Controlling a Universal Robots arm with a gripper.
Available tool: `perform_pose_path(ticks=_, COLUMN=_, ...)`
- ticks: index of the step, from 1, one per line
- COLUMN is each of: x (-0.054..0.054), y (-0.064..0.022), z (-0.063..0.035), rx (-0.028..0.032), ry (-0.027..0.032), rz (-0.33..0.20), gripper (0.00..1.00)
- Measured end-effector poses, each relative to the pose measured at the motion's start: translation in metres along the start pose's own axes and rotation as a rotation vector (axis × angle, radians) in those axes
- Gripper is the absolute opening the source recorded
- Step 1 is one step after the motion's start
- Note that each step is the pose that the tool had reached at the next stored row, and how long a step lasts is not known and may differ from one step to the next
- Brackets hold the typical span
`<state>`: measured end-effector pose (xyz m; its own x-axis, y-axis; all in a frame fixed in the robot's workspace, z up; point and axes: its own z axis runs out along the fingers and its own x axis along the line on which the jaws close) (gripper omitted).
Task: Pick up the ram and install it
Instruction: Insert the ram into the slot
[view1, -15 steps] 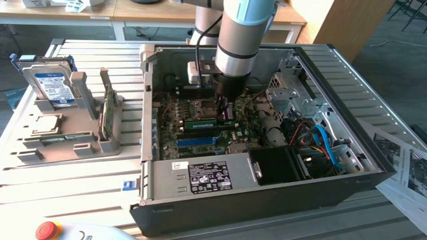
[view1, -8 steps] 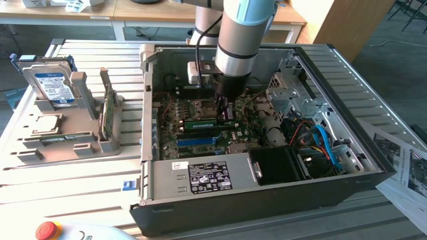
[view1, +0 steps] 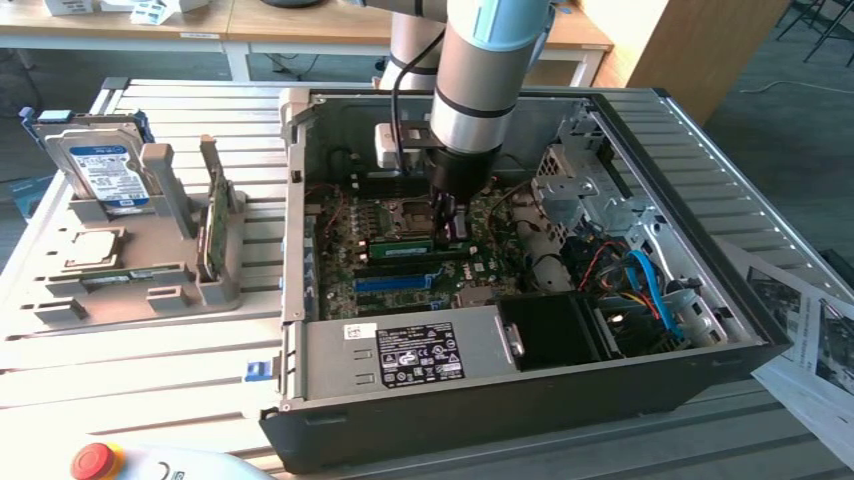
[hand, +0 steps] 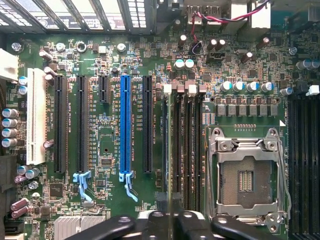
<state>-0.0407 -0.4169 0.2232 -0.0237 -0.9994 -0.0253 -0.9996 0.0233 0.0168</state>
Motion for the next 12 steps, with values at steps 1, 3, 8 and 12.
perform_pose_path(ticks=1, x=0.0, y=0.0, z=0.0, rx=-0.0001, ry=-0.0001, rz=0.0, gripper=0.18)
perform_pose_path(ticks=3, x=0.0, y=0.0, z=0.0, rx=-0.0001, ry=-0.0001, rz=0.0, gripper=0.25)
perform_pose_path(ticks=8, x=0.0, y=0.0, z=0.0, rx=-0.0002, ry=-0.0001, rz=0.0, gripper=0.37)
perform_pose_path(ticks=12, x=0.0, y=0.0, z=0.0, rx=-0.0001, ry=-0.0002, rz=0.0, gripper=0.37)
